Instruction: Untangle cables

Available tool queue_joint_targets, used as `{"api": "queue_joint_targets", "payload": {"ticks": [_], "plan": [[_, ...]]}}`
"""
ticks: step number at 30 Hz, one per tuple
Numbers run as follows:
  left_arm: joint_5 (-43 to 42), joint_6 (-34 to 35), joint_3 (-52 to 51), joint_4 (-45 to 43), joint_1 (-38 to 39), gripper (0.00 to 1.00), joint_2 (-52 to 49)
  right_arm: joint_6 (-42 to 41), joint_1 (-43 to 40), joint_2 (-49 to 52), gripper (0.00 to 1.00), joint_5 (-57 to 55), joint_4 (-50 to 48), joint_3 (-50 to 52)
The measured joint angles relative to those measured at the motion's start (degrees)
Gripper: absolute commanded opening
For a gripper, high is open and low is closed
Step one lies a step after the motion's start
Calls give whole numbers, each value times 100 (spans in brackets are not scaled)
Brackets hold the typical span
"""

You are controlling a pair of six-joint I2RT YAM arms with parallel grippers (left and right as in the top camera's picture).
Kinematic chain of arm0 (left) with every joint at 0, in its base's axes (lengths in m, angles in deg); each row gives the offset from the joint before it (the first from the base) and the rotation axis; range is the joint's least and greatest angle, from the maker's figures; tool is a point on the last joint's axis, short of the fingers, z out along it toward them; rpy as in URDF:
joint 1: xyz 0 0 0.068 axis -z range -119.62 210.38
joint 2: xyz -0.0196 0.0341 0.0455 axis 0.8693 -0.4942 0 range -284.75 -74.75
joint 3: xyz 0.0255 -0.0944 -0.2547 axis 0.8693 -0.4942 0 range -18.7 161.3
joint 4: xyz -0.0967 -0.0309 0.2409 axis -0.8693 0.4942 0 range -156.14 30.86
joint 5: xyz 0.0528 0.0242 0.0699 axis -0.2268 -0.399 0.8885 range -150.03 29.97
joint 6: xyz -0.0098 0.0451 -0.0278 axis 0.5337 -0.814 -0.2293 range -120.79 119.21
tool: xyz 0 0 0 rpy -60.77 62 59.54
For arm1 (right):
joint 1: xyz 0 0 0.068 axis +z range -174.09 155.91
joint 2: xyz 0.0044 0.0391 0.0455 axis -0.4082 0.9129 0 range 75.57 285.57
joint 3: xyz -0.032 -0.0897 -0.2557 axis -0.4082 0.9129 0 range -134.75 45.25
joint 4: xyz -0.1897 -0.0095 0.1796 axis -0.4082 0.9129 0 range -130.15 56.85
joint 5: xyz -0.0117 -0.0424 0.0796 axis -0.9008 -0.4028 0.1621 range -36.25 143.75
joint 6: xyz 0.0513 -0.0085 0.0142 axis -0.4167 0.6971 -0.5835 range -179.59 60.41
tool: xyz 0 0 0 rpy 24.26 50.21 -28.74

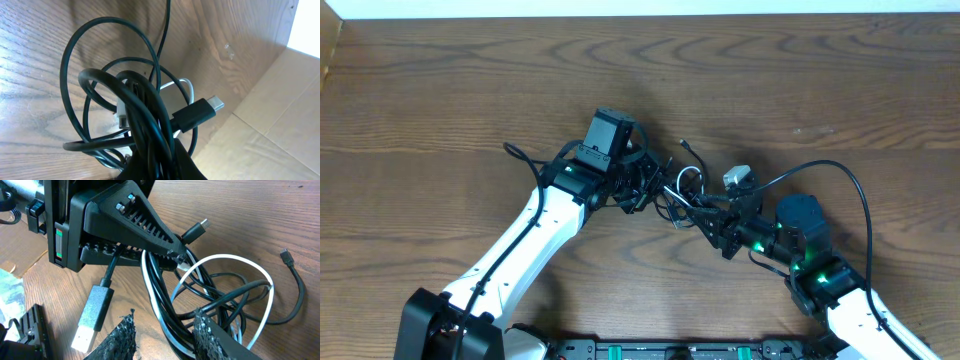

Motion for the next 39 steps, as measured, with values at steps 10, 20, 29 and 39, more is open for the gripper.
{"api": "queue_joint_targets", "payload": {"ticks": [10,20,29,39], "plan": [[-122,35,0,4,4,8,0,11,52,2,31,76,9,0],[-164,269,0,22,197,8,0,37,107,238,11,61,0,0],[-166,107,2,-26,219,8,0,-83,101,278,1,114,-83,0],[-339,-693,81,-35,225,27,0,-538,-400,-170,1,409,-111,2]]}}
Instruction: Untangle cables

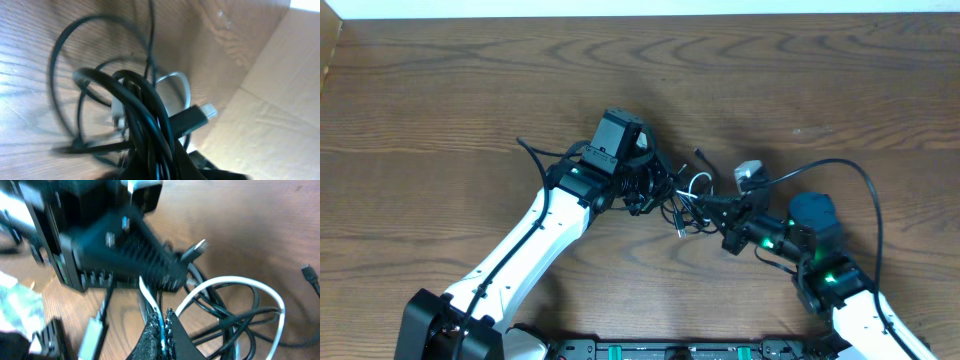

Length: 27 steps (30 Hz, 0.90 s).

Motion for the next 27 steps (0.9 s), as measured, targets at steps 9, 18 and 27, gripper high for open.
{"api": "queue_joint_targets", "payload": {"ticks": [9,18,27], "plan": [[22,-822,0,125,11,81,4,-649,-627,-330,1,564,-63,0],[26,-1499,0,146,11,88,4,-863,-748,-332,9,741,387,-2],[461,-1698,0,162,11,95,7,-2284,-748,-328,25,1147,1539,-2]]}}
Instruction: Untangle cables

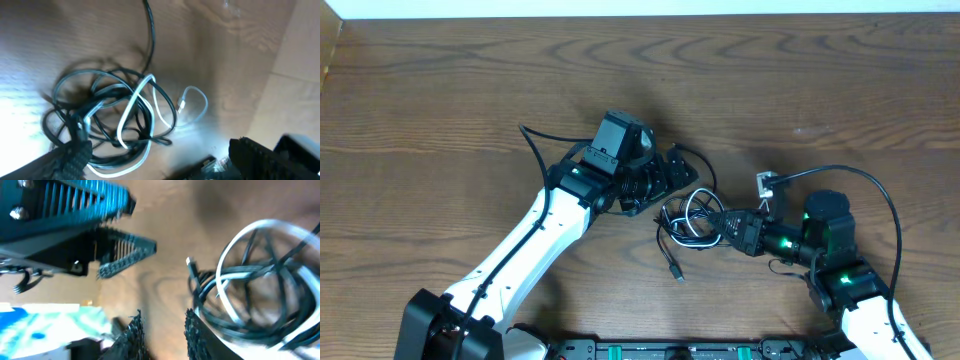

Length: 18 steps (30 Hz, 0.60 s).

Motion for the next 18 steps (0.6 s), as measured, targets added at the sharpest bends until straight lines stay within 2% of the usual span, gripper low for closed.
{"api": "queue_joint_targets", "payload": {"ticks": [4,8,11,18], "plan": [[256,-15,0,0,0,95,0,-647,0,0,25,304,483,-2],[378,-15,0,0,0,95,0,-1078,-2,0,24,293,1495,-20],[435,-15,0,-2,0,95,0,-1373,0,2,18,15,2304,-17],[468,-15,0,0,0,95,0,-1751,0,7,18,-557,2260,-17]]}}
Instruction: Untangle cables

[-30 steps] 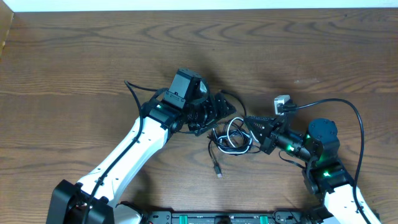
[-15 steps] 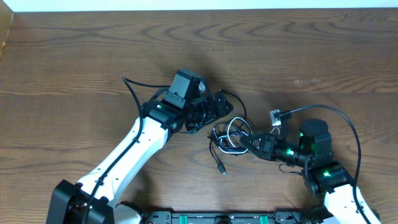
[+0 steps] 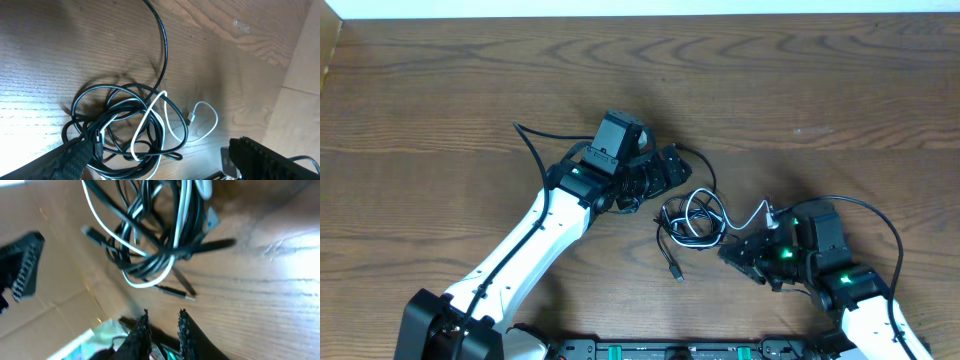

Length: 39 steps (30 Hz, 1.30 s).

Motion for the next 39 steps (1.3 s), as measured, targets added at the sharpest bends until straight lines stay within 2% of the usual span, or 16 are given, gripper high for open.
{"api": "queue_joint_targets", "payload": {"ticks": [4,10,15,24,27,30,35,39], "plan": [[0,0,0,-2,0,95,0,-258,0,81,15,-223,-109,0],[2,0,0,-2,0,95,0,-564,369,590,19,-398,-723,-2],[2,0,0,-2,0,95,0,-813,754,1099,1,-664,-1386,-4],[0,0,0,2,0,95,0,-1023,789,1375,1,-855,-1423,-4],[0,0,0,2,0,95,0,-791,791,1375,1,-872,-1462,-4],[0,0,0,2,0,95,0,-199,793,1375,1,-887,-1335,-7],[0,0,0,24,0,95,0,597,793,1381,1,-1143,-398,-13],[0,0,0,24,0,95,0,866,793,1390,1,-1351,-251,-11]]}}
